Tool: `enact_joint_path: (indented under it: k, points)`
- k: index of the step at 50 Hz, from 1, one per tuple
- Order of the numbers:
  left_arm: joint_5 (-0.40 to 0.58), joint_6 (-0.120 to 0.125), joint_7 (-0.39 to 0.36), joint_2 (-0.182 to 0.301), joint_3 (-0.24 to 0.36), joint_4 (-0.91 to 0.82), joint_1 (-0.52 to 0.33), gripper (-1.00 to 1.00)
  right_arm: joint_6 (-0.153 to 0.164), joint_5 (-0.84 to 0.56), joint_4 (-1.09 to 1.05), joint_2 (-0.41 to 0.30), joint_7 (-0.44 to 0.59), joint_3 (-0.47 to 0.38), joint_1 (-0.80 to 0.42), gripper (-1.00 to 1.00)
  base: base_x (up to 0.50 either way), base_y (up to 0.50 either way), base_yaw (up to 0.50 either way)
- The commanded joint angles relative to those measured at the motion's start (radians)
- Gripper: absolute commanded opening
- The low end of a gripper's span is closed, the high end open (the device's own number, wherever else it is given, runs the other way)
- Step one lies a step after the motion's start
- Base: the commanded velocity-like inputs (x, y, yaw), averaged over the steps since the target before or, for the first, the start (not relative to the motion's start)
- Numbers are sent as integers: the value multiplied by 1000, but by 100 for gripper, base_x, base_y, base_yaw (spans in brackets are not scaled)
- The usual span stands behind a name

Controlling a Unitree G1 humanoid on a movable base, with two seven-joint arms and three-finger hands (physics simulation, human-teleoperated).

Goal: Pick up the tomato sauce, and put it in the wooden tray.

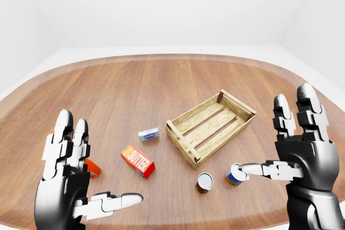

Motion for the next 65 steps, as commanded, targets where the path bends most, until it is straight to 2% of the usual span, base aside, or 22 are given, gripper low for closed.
enact_joint_path:
  k: [1, 15, 20, 27, 34, 43, 49, 56, 65]
  points:
    - [0, 1, -2, -1, 3, 5, -4, 100, 0, -56, 39, 5, 18, 79, 63, 100, 0, 0, 0]
    - [6, 3, 6, 6, -2, 17, -14, 100, 0, -76, 69, -2, 39, 135, 136, 100, 0, 0, 0]
    - [11, 3, 12, 11, -7, 21, -18, 100, -27, -85, 83, -4, 44, 145, 150, 100, 0, 0, 0]
    - [10, 6, 16, 15, -7, 22, -19, 100, -30, -84, 97, -8, 42, 139, 147, 100, 0, 0, 0]
    - [14, 11, 21, 20, -13, 24, -23, 100, -79, -112, 143, -8, 53, 153, 161, 100, 0, 0, 0]
    - [15, 9, 25, 23, -16, 26, -23, 100, -96, -117, 161, -13, 58, 156, 169, 100, 0, 0, 0]
    - [21, 6, 32, 28, -26, 30, -22, 100, -126, -131, 182, -15, 58, 172, 182, 100, 0, 0, 0]
    - [19, 0, 37, 32, -29, 30, -16, 100, -175, -156, 229, -24, 53, 197, 198, 100, 0, 0, 0]
    - [16, -4, 39, 34, -29, 30, -12, 100, -175, -170, 264, -42, 38, 225, 211, 100, 0, 0, 0]
